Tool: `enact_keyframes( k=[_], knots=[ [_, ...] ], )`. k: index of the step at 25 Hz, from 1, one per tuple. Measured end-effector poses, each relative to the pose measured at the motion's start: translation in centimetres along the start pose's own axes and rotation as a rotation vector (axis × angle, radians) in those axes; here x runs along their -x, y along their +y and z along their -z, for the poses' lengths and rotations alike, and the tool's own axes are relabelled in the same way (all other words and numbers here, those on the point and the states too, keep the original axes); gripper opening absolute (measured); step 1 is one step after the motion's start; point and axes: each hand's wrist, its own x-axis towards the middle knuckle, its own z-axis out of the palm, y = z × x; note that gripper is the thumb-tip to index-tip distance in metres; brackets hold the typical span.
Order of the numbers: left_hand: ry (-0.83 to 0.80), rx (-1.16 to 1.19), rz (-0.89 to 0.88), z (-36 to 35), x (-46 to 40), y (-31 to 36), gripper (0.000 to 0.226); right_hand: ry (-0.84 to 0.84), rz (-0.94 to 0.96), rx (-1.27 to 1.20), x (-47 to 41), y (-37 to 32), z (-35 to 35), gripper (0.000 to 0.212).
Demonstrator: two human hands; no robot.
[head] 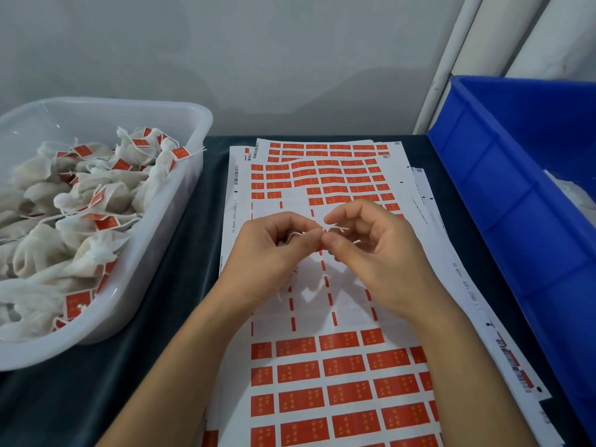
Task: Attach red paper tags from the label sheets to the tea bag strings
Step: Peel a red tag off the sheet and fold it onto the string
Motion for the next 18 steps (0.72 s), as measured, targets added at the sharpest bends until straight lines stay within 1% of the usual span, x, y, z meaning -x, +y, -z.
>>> enact_keyframes(
  k=[5,9,11,15,18],
  knots=[
    [0.039,-0.014,-0.012,0.09,-0.14,-0.51,0.016,0.048,-0.01,0.027,-0.13,0.56,0.01,0.02],
    [0.059,-0.116,-0.015,-0.26,-0.3,-0.55,0.013,0.047,-0.016,0.054,-0.25,0.87,0.0,0.02],
    [0.059,-0.128,-0.016,-0.35,-0.31,-0.6,0.013,0.039,-0.035,0.055,-0.28,1.02,-0.06,0.018],
    [0.047,-0.153,-0.046,-0.46,-0.19,-0.77,0.015,0.009,-0.053,0.078,-0.29,0.94,-0.19,0.006],
    [0.058,-0.185,-0.083,-0.6,-0.09,-0.77,0.013,0.02,-0.046,0.108,-0.31,0.87,-0.25,0.006]
  ],
)
